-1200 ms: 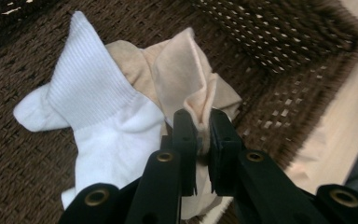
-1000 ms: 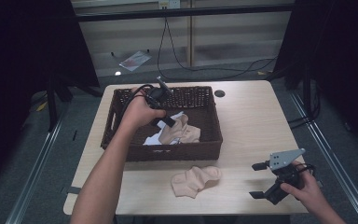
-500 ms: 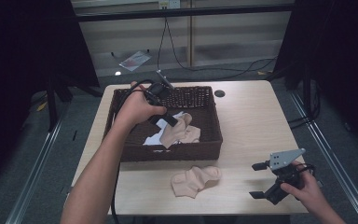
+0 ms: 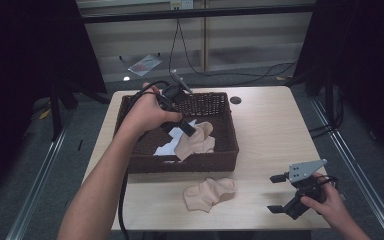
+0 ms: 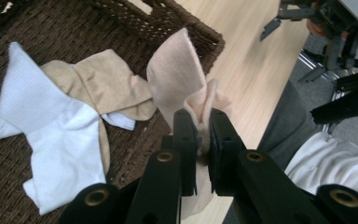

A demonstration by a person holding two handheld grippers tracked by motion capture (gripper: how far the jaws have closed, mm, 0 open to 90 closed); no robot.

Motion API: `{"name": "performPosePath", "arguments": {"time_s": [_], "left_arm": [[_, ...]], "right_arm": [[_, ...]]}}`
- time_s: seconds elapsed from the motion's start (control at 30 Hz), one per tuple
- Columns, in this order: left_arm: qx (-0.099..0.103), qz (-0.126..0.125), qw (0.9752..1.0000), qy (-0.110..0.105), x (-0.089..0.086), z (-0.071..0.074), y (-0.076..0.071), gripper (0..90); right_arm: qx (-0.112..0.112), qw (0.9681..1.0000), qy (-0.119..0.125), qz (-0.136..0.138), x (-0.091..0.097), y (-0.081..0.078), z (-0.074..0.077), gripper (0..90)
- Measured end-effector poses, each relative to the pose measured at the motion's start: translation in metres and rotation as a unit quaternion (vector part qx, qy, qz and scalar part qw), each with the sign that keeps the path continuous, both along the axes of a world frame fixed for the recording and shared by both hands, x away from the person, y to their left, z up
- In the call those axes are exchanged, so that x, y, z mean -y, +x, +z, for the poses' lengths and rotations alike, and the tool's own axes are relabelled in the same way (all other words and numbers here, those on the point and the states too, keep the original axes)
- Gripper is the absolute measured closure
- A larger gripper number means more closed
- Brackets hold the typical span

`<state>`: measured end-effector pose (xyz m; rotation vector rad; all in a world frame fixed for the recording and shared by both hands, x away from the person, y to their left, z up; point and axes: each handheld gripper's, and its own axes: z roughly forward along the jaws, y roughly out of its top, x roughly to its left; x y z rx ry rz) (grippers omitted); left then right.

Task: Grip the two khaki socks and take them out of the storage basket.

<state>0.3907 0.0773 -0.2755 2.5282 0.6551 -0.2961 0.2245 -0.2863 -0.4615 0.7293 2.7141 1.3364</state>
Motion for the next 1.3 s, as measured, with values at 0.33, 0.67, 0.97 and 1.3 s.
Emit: {"name": "performPosePath", "arguments": {"time_s": [0.33, 0.67, 0.97, 1.3], "left_arm": [[0.009, -0.028, 0.9996, -0.003, 0.009, 0.003, -0.014, 83.5], [0.005, -0.048, 0.9988, -0.01, 0.011, 0.0, -0.02, 83.3], [-0.001, -0.072, 0.9974, -0.009, 0.02, -0.008, -0.03, 83.1], [-0.004, -0.087, 0.9962, -0.005, 0.03, -0.03, -0.037, 82.6]], "right_arm": [[0.0, 1.0, -0.002, 0.002, 0.0, 0.0, 0.0, 2.3], [0.001, 1.0, -0.002, 0.002, 0.0, 0.0, 0.0, 2.4], [0.0, 1.0, -0.003, 0.002, -0.001, 0.0, -0.001, 2.4], [0.0, 1.0, -0.003, 0.004, -0.001, 0.0, -0.001, 2.3]]}}
